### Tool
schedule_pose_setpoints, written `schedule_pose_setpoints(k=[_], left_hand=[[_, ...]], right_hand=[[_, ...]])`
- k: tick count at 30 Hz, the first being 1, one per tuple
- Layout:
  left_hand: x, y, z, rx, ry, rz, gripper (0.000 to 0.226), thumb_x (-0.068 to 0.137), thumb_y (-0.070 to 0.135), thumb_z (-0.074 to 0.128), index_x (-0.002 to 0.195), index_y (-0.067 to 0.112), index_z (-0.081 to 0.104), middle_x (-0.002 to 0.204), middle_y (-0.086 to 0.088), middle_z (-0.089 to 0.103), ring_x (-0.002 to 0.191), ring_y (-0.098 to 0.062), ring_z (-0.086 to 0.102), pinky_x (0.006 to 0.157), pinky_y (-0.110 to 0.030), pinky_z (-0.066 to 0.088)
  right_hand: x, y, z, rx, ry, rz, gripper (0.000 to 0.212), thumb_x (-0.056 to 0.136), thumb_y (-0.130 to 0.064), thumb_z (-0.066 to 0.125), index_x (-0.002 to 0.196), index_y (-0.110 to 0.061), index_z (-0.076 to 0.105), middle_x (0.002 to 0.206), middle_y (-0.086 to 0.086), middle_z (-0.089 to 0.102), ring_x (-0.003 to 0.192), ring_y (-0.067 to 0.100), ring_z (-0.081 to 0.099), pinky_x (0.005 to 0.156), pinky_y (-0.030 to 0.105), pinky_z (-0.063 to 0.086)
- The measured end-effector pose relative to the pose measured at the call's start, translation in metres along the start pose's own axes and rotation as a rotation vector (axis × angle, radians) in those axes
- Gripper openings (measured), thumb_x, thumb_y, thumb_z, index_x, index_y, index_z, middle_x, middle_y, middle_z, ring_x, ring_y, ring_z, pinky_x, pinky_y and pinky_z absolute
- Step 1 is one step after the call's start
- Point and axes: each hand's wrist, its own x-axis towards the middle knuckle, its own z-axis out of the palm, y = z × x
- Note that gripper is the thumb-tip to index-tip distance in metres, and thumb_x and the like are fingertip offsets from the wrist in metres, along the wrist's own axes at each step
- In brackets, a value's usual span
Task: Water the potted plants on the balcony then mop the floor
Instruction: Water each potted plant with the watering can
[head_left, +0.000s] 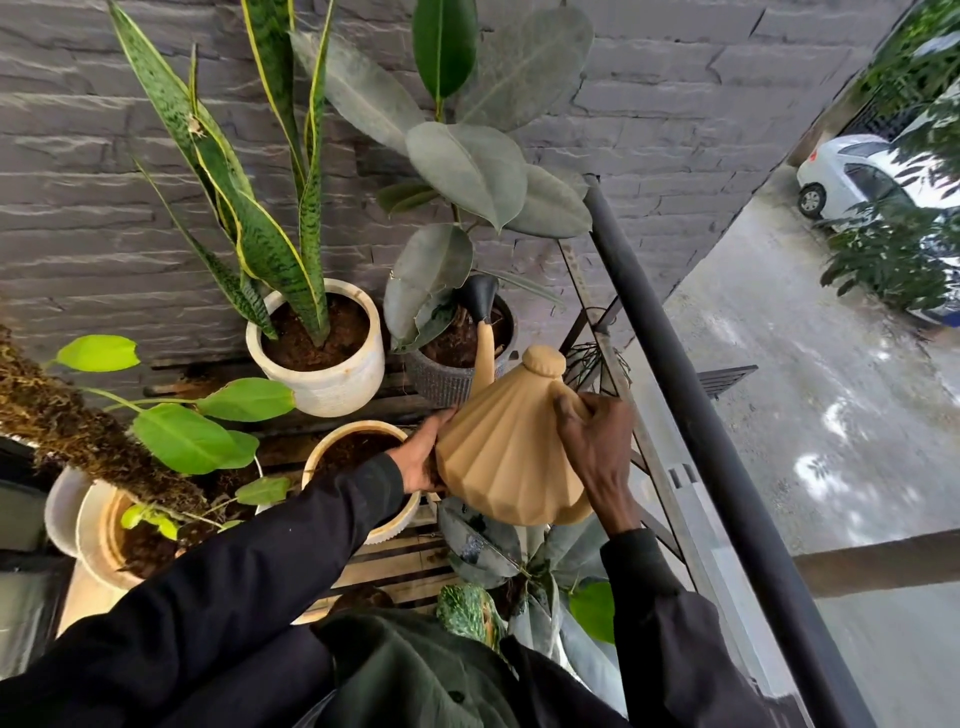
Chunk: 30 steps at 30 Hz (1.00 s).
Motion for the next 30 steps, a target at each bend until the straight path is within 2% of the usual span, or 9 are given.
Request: schedule_pose_setpoints(k=[5,8,9,12,14,17,21,27,30], left_hand=[[0.003,-0.003,-0.005,-0.01,-0.006,0.016,0.052,0.096,0.065,0.053,0.107,0.016,0.065,0.101,-0.012,0.07,0.089,-0.027,0.065,0.072,-0.038,0.052],[0.006,-0.004,-0.009,-0.018,-0.01,0.037,0.053,0.095,0.066,0.054,0.111,0.016,0.064,0.105,-0.014,0.07,0.093,-0.028,0.065,0.076,-0.039,0.053],[0.007,-0.004,-0.011,-0.021,-0.01,0.049,0.055,0.094,0.066,0.055,0.114,0.016,0.065,0.109,-0.015,0.071,0.095,-0.028,0.065,0.081,-0.04,0.054],[0.013,-0.006,-0.017,-0.01,-0.005,0.079,0.063,0.092,0.069,0.056,0.126,0.017,0.065,0.128,-0.016,0.069,0.112,-0.03,0.064,0.104,-0.046,0.048],[0.012,-0.006,-0.019,0.004,0.004,0.09,0.063,0.093,0.069,0.054,0.128,0.018,0.065,0.131,-0.015,0.068,0.122,-0.031,0.062,0.112,-0.048,0.044],[0.01,-0.008,-0.021,0.0,0.008,0.094,0.063,0.092,0.069,0.055,0.128,0.018,0.065,0.129,-0.014,0.069,0.124,-0.031,0.061,0.113,-0.049,0.042],[0.008,-0.011,-0.022,-0.023,0.017,0.106,0.059,0.093,0.067,0.057,0.127,0.019,0.064,0.129,-0.014,0.068,0.122,-0.031,0.061,0.109,-0.047,0.045],[0.011,-0.014,-0.019,-0.056,0.015,0.107,0.059,0.093,0.065,0.058,0.128,0.018,0.064,0.13,-0.015,0.067,0.126,-0.032,0.06,0.112,-0.048,0.043],[0.009,-0.017,-0.014,-0.07,0.018,0.122,0.052,0.093,0.064,0.058,0.118,0.019,0.066,0.125,-0.014,0.069,0.12,-0.031,0.062,0.109,-0.046,0.045]], right_hand=[[-0.016,0.01,0.004,0.051,0.017,0.032,0.059,0.098,-0.033,0.069,0.053,-0.004,0.045,0.049,-0.005,0.032,0.045,0.01,0.02,0.044,0.022,0.018],[-0.025,0.011,0.006,0.07,0.044,0.053,0.059,0.096,-0.043,0.065,0.056,-0.001,0.053,0.048,0.004,0.038,0.046,0.011,0.025,0.044,0.029,0.023],[-0.027,0.012,0.007,0.077,0.048,0.057,0.058,0.095,-0.046,0.062,0.058,-0.002,0.056,0.048,0.008,0.042,0.046,0.012,0.027,0.044,0.034,0.026],[-0.031,0.011,0.008,0.096,0.053,0.072,0.057,0.093,-0.05,0.06,0.06,-0.003,0.06,0.049,0.005,0.044,0.047,0.011,0.028,0.046,0.031,0.025],[-0.033,0.01,0.008,0.104,0.055,0.066,0.058,0.093,-0.051,0.059,0.062,-0.003,0.062,0.05,0.01,0.047,0.047,0.011,0.029,0.046,0.03,0.026],[-0.036,0.01,0.008,0.122,0.063,0.048,0.057,0.091,-0.053,0.058,0.065,-0.002,0.066,0.054,0.015,0.055,0.045,0.015,0.035,0.044,0.033,0.031],[-0.037,0.011,0.008,0.113,0.062,0.041,0.055,0.092,-0.051,0.058,0.073,-0.001,0.071,0.058,0.016,0.062,0.051,0.037,0.052,0.044,0.045,0.044],[-0.037,0.012,0.003,0.131,0.048,0.033,0.052,0.092,-0.049,0.059,0.073,-0.002,0.071,0.06,0.015,0.064,0.052,0.037,0.055,0.044,0.048,0.047],[-0.038,0.013,-0.001,0.153,0.053,0.022,0.051,0.091,-0.048,0.06,0.077,0.0,0.073,0.063,0.016,0.067,0.054,0.038,0.058,0.046,0.047,0.049]])
